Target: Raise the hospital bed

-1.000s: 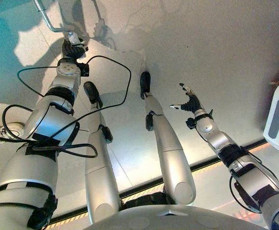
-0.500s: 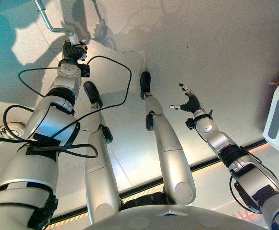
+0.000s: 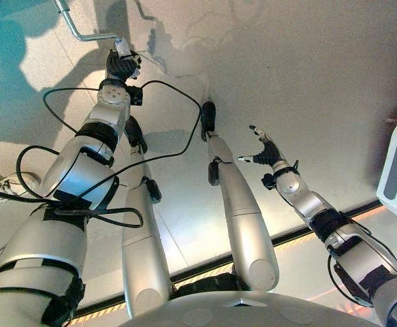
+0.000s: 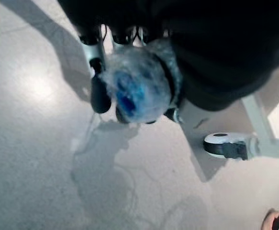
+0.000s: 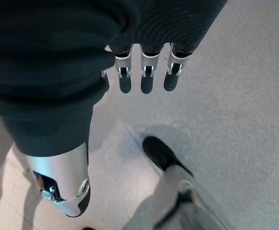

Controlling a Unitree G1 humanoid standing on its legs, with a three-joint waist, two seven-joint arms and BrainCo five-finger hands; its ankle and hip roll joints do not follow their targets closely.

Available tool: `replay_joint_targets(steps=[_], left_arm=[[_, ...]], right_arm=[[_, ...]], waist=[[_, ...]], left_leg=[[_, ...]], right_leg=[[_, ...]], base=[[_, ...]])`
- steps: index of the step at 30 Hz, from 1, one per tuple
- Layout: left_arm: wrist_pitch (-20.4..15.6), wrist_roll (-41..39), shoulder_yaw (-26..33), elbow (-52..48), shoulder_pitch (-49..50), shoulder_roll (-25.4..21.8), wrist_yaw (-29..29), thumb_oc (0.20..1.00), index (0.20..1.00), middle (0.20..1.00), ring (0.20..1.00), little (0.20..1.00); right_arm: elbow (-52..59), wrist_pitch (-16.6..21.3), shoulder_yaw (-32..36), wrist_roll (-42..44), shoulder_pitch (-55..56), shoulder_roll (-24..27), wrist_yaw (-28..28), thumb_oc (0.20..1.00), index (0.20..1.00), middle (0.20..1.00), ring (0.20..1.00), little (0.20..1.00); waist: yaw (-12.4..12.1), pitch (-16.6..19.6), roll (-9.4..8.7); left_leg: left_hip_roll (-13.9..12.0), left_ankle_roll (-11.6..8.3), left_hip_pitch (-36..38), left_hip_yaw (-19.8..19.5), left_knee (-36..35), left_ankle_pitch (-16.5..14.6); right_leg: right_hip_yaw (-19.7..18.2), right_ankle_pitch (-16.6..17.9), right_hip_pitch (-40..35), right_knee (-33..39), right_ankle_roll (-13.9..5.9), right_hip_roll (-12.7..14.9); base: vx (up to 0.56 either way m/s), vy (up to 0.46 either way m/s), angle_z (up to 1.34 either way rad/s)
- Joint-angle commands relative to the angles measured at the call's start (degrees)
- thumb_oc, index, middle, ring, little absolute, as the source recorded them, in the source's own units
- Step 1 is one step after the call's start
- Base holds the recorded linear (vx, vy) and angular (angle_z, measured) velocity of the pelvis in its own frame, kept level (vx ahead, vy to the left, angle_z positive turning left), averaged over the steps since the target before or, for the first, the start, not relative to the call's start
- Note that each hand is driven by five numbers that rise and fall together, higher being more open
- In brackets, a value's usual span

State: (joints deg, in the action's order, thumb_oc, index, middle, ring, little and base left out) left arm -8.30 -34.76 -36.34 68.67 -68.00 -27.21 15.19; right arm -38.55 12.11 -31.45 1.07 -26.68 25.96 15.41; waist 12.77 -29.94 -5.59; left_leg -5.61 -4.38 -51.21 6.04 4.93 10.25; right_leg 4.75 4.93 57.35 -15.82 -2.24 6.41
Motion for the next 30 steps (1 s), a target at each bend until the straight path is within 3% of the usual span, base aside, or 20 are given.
replay_joint_targets(steps=[1, 2, 6, 15, 16, 21, 22, 23, 29, 30], left_arm=[[-5.6, 4.37, -2.82, -6.48, -2.35, 4.34, -1.52, 0.2, 0.2, 0.2, 0.2, 0.2], [-7.09, 3.0, -3.88, -15.1, 0.84, 6.06, -1.28, 0.2, 0.2, 0.2, 0.2, 0.2], [-8.25, 0.85, -6.16, -27.53, 6.2, 5.22, -2.37, 0.2, 0.2, 0.2, 0.2, 0.2], [-9.15, -2.75, -7.03, -48.21, 15.9, -3.99, -5.04, 0.2, 0.2, 0.2, 0.2, 0.2], [-9.63, -4.0, -6.44, -54.14, 18.95, -7.45, -6.06, 0.2, 0.2, 0.2, 0.2, 0.2], [-9.54, -3.97, -6.35, -54.34, 19.13, -7.57, -6.02, 0.2, 0.2, 0.2, 0.2, 0.2], [-9.81, -8.45, -3.22, -74.14, 32.4, -22.61, -11.02, 0.2, 0.2, 0.2, 0.2, 0.2], [-9.68, -9.21, -1.8, -76.75, 35.19, -25.1, -11.84, 0.2, 0.2, 0.2, 0.2, 0.2], [-9.67, -9.2, -1.78, -76.76, 35.21, -25.1, -11.84, 0.2, 0.2, 0.2, 0.2, 0.2], [-10.65, -11.02, 10.44, -85.09, 52.74, -33.7, -15.07, 0.2, 0.2, 0.2, 0.2, 0.2]], right_arm=[[3.31, 0.78, -0.31, -1.14, 4.9, 3.61, 0.43, 1.0, 1.0, 1.0, 1.0, 1.0], [3.37, 0.37, 0.29, -1.5, 5.41, 4.05, 1.02, 1.0, 1.0, 1.0, 1.0, 1.0], [4.32, -0.1, 1.79, -1.87, 6.28, 5.36, 1.62, 1.0, 1.0, 1.0, 1.0, 1.0], [6.01, -0.63, 4.9, -2.57, 9.47, 7.33, 1.84, 1.0, 1.0, 1.0, 1.0, 1.0], [6.11, -0.54, 5.83, -2.36, 10.29, 7.62, 1.94, 1.0, 1.0, 1.0, 1.0, 1.0], [6.13, -0.54, 5.75, -2.36, 10.29, 7.6, 1.94, 1.0, 1.0, 1.0, 1.0, 1.0], [5.89, 0.04, 7.22, -1.98, 12.8, 8.39, 1.45, 1.0, 1.0, 1.0, 1.0, 1.0], [6.07, 0.19, 7.23, -1.77, 13.19, 8.55, 1.2, 1.0, 1.0, 1.0, 1.0, 1.0], [6.07, 0.19, 7.22, -1.77, 13.18, 8.55, 1.2, 1.0, 1.0, 1.0, 1.0, 1.0], [5.52, 1.61, 8.53, -0.79, 16.26, 9.56, -0.81, 1.0, 1.0, 1.0, 1.0, 1.0]], waist=[[-0.82, 0.15, 0.32], [-0.99, 0.15, 1.55], [-1.41, 0.15, 3.39], [-2.67, 0.15, 6.0], [-3.15, 0.15, 6.59], [-3.07, 0.15, 6.56], [-4.85, 0.15, 7.91], [-5.02, 0.15, 7.94], [-5.01, 0.15, 7.93], [-7.39, 0.15, 8.23]], left_leg=[[-0.37, 0.3, 3.9, -2.53, -2.22, -2.49], [-0.43, 0.2, 4.87, -2.18, -2.69, -2.43], [-0.25, 0.19, 5.75, -1.73, -2.95, -2.46], [0.22, 0.36, 6.75, -1.67, -2.95, -2.59], [0.41, 0.43, 6.67, -1.76, -2.84, -2.61], [0.42, 0.42, 6.7, -1.78, -2.83, -2.62], [0.99, 0.58, 6.37, -2.4, -1.99, -3.04], [1.03, 0.55, 6.25, -2.49, -1.83, -3.05], [1.03, 0.55, 6.25, -2.49, -1.83, -3.05], [1.94, 0.92, 4.67, -3.61, 0.13, -3.5]], right_leg=[[-0.51, -2.46, -0.97, -2.96, -4.12, -1.8], [-0.7, -3.19, -0.71, -4.22, -3.98, -1.83], [-1.18, -3.71, -0.52, -5.38, -3.83, -1.68], [-1.05, -4.06, -0.57, -6.41, -3.66, -1.21], [-0.94, -4.08, -0.54, -6.47, -3.62, -1.17], [-0.92, -4.09, -0.59, -6.46, -3.62, -1.17], [-0.13, -3.86, -1.23, -6.01, -3.76, -0.75], [0.02, -3.65, -1.37, -5.68, -3.81, -0.65], [0.02, -3.65, -1.37, -5.68, -3.81, -0.65], [1.22, -2.6, -2.42, -4.52, -4.48, 0.6]], base=[[0.0, -0.036, -0.09], [0.06, -0.034, -0.1], [0.0, -0.022, -0.01], [0.0, 0.0, 0.01], [0.0, 0.0, 0.0], [0.0, -0.001, 0.01], [0.0, 0.0, 0.0], [0.02, 0.003, 0.05], [0.01, 0.016, 0.13], [0.06, 0.12, 0.07]])
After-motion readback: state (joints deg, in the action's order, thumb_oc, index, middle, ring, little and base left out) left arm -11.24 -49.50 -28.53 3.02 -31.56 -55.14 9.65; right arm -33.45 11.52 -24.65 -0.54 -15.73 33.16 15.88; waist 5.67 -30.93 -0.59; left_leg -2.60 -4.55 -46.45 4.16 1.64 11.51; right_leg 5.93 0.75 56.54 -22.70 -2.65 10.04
